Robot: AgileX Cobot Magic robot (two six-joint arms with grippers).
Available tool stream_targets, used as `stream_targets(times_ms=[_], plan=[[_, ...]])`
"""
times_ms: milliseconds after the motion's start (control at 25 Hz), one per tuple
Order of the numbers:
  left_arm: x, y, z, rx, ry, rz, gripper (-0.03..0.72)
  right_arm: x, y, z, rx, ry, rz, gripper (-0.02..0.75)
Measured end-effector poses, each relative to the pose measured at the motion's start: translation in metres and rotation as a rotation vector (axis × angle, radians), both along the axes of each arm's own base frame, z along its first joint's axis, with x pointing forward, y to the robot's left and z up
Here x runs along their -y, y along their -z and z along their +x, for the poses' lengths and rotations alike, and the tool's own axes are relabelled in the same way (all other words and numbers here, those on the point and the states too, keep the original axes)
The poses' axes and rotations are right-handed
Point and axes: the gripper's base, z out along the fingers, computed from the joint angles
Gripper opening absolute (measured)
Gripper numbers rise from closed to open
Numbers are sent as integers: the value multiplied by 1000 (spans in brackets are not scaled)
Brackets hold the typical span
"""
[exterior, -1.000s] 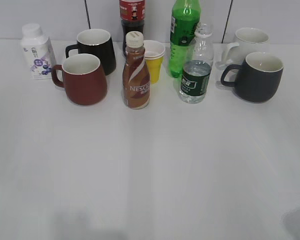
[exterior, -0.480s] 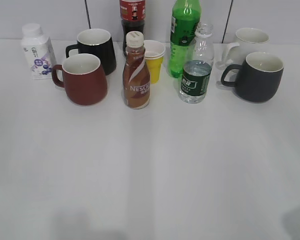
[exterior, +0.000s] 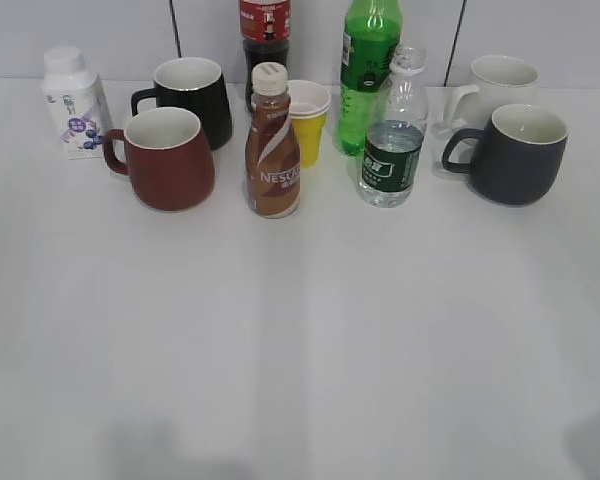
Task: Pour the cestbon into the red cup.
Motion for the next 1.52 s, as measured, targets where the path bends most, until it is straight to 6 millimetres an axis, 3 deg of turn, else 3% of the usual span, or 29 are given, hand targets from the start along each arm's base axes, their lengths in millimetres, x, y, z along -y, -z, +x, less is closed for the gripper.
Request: stream_targets(times_ms=[200,400,600,920,1520], plan=[[0,0,-1,5,-5,-1,239,0,0,0,0,16,0,588],[-5,-1,-8,59,-106,-15,239,7,0,0,15,236,5,588],[-9,-3,-24,166,-241,-31,239,12,-2,-12,95,412,21,588],[-9,-2,-38,249,-278,-41,237,12,-2,-30,208,422,47,587],[-9,-2,-38,249,-267,-42,237,12,-2,-31,214,422,48,587]])
